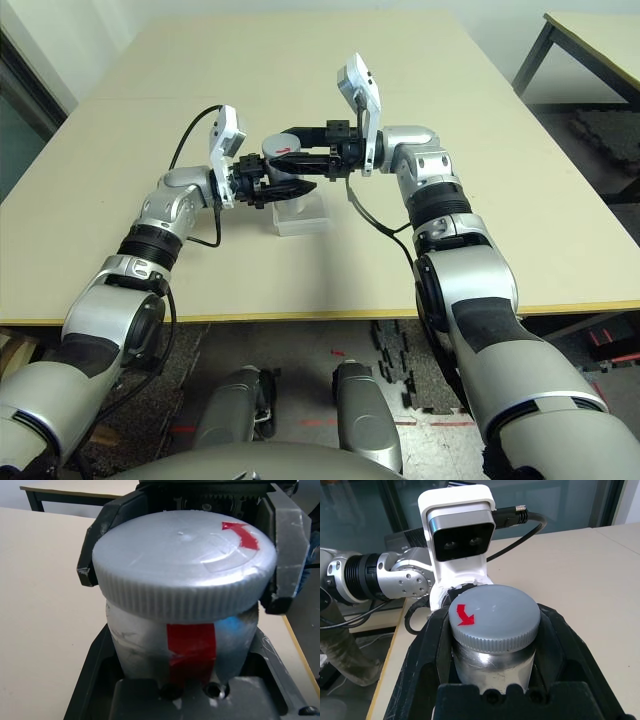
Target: Pour the medicine from the bottle into the box.
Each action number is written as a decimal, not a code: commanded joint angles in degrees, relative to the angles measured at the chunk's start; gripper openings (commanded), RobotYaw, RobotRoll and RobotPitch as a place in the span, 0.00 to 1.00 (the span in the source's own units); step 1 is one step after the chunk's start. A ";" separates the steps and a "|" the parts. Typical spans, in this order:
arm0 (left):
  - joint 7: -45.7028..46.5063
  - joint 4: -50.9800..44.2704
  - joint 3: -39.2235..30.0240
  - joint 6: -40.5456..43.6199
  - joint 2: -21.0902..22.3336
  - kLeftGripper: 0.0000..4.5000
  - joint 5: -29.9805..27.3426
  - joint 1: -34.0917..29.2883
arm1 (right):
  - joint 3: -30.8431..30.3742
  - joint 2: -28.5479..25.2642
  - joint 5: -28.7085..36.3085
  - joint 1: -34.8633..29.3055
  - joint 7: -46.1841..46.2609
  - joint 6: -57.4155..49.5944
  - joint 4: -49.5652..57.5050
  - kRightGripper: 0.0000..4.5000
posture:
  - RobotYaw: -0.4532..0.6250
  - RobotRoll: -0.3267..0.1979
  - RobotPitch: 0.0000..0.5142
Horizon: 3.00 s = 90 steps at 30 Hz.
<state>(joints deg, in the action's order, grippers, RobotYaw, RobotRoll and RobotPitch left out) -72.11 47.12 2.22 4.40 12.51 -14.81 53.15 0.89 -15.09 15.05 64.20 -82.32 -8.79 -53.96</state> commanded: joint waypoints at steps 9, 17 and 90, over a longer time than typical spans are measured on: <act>-0.97 0.41 0.72 -0.35 0.12 0.59 0.72 -0.11 | 7.28 1.38 8.42 1.75 0.07 -5.82 1.90 0.57 | 0.20 0.62 0.14; -0.91 0.36 0.59 -0.23 0.09 0.59 0.95 -0.38 | 10.80 1.96 11.69 2.27 2.43 -9.16 2.36 0.57 | 0.20 0.62 0.15; 2.63 1.98 -3.38 -1.78 5.82 0.59 1.07 1.73 | 9.43 -10.47 -3.95 -16.01 45.18 1.24 3.89 1.00 | 0.21 0.62 0.19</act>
<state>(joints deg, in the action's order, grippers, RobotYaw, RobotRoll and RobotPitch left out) -69.72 48.25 -1.13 3.17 17.75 -14.44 53.64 11.21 -24.89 11.20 47.18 -34.90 -8.91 -50.30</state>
